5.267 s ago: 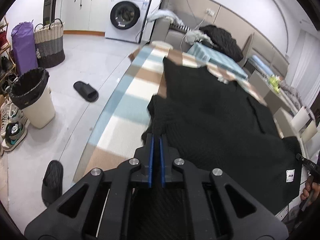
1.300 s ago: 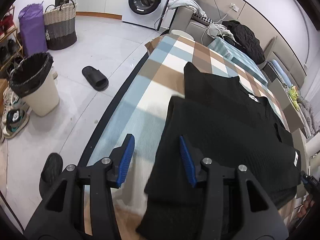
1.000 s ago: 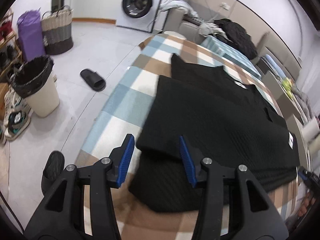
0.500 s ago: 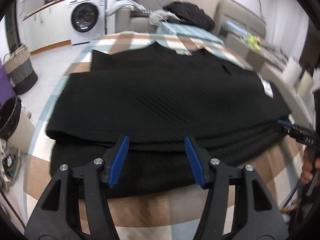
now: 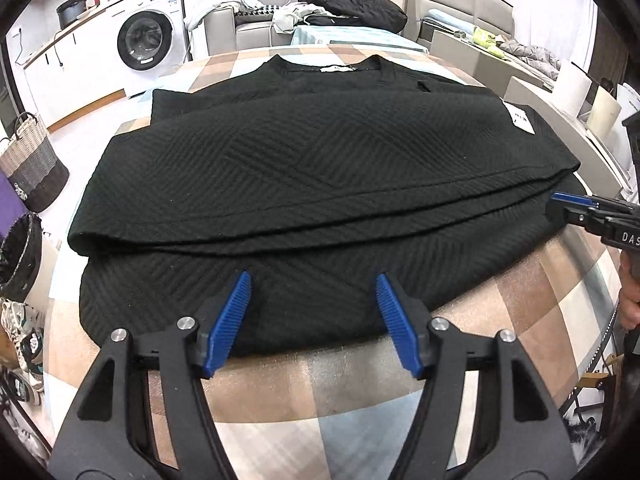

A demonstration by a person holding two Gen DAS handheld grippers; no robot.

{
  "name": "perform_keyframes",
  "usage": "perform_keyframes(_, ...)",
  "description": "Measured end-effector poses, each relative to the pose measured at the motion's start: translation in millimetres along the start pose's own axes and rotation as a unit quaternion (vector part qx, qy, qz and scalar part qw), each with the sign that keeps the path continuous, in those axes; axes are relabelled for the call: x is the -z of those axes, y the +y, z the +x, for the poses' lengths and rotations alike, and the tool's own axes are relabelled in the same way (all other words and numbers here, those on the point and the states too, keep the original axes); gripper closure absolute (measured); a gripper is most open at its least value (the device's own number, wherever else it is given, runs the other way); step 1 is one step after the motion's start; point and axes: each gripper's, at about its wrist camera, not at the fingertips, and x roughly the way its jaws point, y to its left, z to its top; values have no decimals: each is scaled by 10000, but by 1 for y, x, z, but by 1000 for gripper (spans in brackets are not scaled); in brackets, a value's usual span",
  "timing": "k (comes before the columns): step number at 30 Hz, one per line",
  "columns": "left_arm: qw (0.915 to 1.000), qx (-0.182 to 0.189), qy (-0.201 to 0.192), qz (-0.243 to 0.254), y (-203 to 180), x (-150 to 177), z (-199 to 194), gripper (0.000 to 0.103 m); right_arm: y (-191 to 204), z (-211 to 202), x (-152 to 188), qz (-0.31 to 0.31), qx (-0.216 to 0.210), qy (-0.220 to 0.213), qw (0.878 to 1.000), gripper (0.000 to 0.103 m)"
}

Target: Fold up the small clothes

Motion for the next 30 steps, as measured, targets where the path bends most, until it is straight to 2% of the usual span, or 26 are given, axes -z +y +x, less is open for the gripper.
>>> perform_keyframes(7, 9999, 95, -55, -7, 6, 0, 1, 37, 13, 11, -2, -337, 189, 65, 9992, 61)
perform_keyframes(9, 9999, 79, -69, 18, 6, 0, 1, 37, 3, 6, 0, -347, 466, 13, 9983, 61)
perform_keyframes(11, 9999, 94, -82, 9, 8, 1, 1, 37, -14, -2, 4, -261, 954, -50, 9951, 61)
perform_keyframes(14, 9999, 121, -92, 9, 8, 1, 1, 36, -40, -12, 9, -36, 1236, -146, 9922, 61)
perform_keyframes(19, 9999, 118, -94, 5, 9, 2, 0, 35, -55, -21, 11, 386, 1045, -221, 9935, 63)
perform_keyframes(22, 9999, 113, -96, 8, 10, 2, 0, 35, -55, -20, 11, 571, 952, -303, 9934, 60)
perform_keyframes(26, 9999, 105, -98, 14, 10, 2, 0, 34, -61, -16, 4, 779, 675, -353, 9940, 58)
perform_keyframes(30, 9999, 109, -99, 10, 11, 2, 0, 34, -71, -10, -8, 1224, 156, -514, 9910, 53)
